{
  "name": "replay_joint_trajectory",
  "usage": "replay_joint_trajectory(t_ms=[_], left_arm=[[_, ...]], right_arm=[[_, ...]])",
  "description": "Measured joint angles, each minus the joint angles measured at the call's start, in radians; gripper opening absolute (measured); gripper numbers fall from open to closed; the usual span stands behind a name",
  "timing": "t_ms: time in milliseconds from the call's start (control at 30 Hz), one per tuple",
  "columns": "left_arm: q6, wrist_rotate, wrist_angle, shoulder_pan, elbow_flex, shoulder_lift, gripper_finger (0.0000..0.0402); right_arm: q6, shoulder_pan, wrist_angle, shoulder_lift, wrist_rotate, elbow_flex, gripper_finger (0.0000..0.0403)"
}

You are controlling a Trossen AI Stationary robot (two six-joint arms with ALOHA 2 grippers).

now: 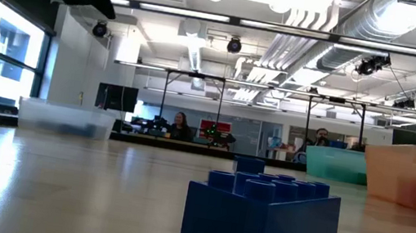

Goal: Sort & place blocks by color
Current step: Put the blue game piece into the transparent bin

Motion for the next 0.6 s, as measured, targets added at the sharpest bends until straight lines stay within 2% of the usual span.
replay_joint_trajectory(t_ms=[133, 300, 600], left_arm=[[-0.014, -0.009, -0.014, -0.077, 0.0, 0.0, 0.0225], [-0.063, -0.011, -0.013, -0.149, 0.0, 0.0, 0.0225], [-0.096, -0.049, -0.013, -0.233, 0.0, 0.0, 0.0225]], right_arm=[[0.037, 0.058, 0.011, 0.059, 0.073, 0.0, 0.0207], [0.105, 0.102, 0.071, 0.125, 0.076, -0.001, 0.0207], [0.13, 0.153, 0.096, 0.201, 0.079, -0.001, 0.0207]])
